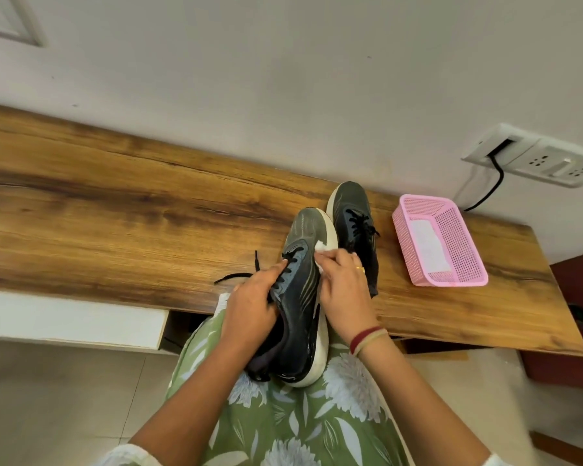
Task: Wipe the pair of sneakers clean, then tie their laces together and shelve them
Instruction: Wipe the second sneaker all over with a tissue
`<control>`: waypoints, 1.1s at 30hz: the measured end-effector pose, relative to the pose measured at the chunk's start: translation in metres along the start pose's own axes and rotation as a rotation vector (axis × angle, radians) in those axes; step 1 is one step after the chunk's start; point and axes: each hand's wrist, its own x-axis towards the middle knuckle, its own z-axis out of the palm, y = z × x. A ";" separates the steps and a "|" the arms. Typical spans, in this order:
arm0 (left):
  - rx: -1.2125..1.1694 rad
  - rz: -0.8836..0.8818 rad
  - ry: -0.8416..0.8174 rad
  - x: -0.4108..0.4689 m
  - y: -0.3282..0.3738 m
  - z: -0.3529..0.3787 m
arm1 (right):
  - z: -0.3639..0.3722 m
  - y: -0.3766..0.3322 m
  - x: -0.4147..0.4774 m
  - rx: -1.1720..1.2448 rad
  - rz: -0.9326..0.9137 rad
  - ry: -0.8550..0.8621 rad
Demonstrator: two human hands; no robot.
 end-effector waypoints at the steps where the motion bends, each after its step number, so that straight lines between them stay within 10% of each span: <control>1: -0.004 0.005 -0.001 0.000 0.000 0.000 | -0.002 0.000 -0.006 0.024 0.009 -0.003; 19: -0.013 0.004 -0.008 -0.001 0.000 0.001 | -0.007 -0.008 0.007 -0.279 0.063 -0.111; 28: -0.012 0.006 -0.013 -0.002 -0.002 0.001 | -0.047 -0.008 0.000 0.417 0.273 -0.147; 33: -0.015 0.004 -0.009 0.000 -0.001 0.001 | -0.016 -0.013 0.015 0.016 0.037 -0.039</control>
